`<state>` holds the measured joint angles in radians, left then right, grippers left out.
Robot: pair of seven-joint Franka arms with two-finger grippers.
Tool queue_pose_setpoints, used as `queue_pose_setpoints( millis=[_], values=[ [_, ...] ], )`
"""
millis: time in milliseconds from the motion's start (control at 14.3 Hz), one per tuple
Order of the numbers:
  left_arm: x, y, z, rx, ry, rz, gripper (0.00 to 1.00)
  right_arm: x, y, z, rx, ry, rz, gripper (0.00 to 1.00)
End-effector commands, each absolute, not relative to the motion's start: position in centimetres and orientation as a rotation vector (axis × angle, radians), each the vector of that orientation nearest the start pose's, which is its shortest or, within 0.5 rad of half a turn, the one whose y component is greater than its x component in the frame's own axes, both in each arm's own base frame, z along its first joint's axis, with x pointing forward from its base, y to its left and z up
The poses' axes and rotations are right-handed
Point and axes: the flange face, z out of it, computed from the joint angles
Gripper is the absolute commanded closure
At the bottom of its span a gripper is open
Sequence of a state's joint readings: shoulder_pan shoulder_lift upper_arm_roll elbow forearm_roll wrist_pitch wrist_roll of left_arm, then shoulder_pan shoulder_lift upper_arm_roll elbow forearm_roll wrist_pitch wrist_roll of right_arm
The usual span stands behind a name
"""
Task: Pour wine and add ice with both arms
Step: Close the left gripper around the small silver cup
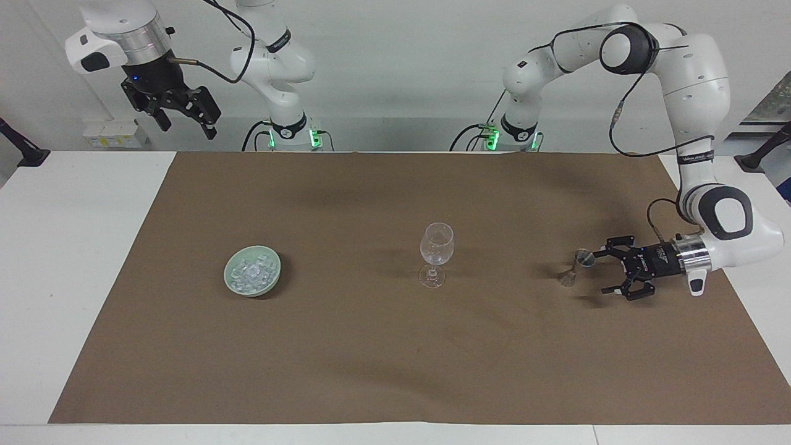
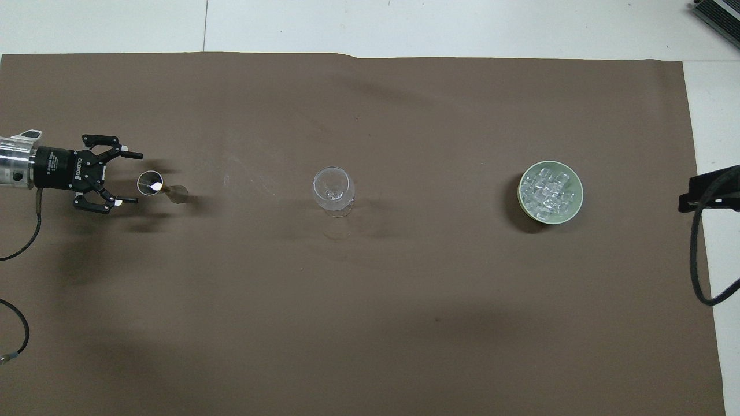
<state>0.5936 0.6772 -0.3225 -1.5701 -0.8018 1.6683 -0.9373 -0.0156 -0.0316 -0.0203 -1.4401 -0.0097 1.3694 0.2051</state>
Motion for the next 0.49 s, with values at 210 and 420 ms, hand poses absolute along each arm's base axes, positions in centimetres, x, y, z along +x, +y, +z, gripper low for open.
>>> queue_pose_setpoints(
  millis=[210,420],
  values=[
    [62.3,13.3,25.4,1.475,1.467,-0.965,0.0,51.7,-2.1,68.7,-3.125,0.349,0.062,0.0],
    [62.0,12.5,24.3,1.437,1.465,-0.95,0.0,51.7,-2.1,68.7,-3.125,0.349,0.062,0.0]
  ],
)
